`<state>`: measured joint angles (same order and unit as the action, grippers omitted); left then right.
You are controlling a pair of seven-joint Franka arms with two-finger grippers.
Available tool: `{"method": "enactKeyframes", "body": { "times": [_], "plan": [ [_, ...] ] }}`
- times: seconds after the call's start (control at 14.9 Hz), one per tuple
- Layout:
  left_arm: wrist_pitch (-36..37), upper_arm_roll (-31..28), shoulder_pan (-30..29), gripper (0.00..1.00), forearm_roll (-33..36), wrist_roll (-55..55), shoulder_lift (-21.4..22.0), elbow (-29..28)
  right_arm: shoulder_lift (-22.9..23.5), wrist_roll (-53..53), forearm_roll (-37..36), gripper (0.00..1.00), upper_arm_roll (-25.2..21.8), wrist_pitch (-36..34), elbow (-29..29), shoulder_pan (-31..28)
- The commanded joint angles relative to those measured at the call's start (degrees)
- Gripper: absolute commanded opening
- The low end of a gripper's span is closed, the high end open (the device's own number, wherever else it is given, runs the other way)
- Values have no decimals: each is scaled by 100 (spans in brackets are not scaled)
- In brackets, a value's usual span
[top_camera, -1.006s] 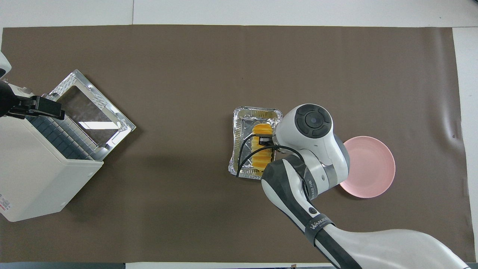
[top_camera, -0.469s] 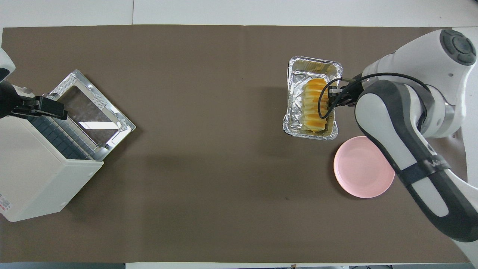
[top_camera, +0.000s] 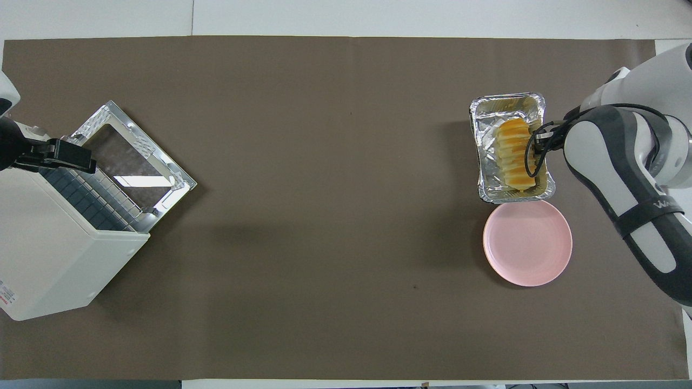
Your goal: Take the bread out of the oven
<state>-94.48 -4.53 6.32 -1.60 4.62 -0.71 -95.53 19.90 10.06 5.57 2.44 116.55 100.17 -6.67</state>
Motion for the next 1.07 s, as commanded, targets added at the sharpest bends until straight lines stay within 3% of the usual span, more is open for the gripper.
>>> {"method": "enactKeyframes", "body": {
  "times": [0.0,1.01],
  "plan": [
    [123,31,-69,100,-51,-32,-43,123,190,373,-39,0,90,60,-156,-273],
    [123,31,-69,100,-51,-32,-43,123,181,470,23,0,98,333,126,-379]
  ]
}}
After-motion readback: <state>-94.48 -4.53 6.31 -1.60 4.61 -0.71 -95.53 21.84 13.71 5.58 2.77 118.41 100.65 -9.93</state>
